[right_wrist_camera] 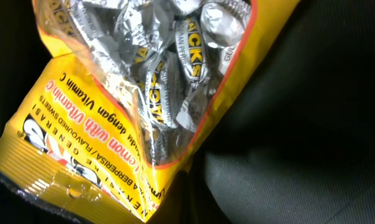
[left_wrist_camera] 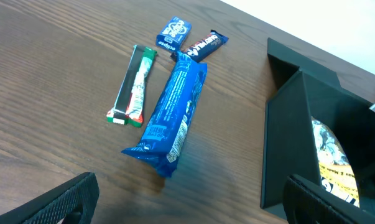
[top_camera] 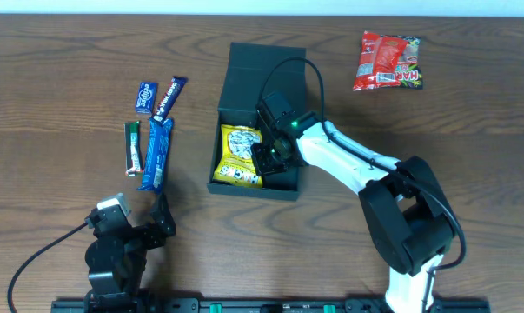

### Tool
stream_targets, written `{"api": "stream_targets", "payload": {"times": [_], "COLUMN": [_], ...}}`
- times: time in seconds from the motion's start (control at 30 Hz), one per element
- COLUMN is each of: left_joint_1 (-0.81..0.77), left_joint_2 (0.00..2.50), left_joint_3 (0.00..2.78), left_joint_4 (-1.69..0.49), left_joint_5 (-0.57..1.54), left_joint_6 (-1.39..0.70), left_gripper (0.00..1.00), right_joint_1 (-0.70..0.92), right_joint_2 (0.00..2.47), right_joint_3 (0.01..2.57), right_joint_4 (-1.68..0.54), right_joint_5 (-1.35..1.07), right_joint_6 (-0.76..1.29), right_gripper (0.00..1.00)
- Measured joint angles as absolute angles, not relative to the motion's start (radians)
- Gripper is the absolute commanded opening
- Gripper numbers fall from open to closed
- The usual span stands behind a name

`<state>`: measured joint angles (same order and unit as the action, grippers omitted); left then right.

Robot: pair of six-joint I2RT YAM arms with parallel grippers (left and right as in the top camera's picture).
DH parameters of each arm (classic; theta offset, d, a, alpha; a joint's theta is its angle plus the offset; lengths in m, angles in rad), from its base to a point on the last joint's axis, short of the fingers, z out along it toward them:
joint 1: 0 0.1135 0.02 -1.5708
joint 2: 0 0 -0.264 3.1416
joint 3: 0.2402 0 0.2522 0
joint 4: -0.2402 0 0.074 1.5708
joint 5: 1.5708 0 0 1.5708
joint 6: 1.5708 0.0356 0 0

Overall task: Pack container
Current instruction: 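Release the yellow bag and move the right gripper to the red bag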

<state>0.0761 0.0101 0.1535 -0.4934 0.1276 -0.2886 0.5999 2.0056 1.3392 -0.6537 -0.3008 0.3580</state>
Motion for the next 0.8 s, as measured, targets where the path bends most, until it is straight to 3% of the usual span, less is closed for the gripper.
{"api": "stream_targets", "payload": {"times": [0.33, 0.8], "left_joint_1": [0.076, 0.076], "left_joint_2": [0.01, 0.01], "left_joint_3": [0.154, 0.154], "left_joint_4": [-0.493, -0.493], "left_joint_5": [0.128, 0.128], "left_joint_6": [-0.289, -0.289], "left_gripper": [0.95, 0.95], "right_joint_1": [0.584, 0.552], "right_joint_2": [2.006, 1.976], "right_joint_3": [1.363, 1.509], "right_joint_4": [-0.775, -1.043], "right_joint_5": [-0.313, 0.096], "right_joint_6": [0.345, 0.253], "right_gripper": [0.01, 0.01]}}
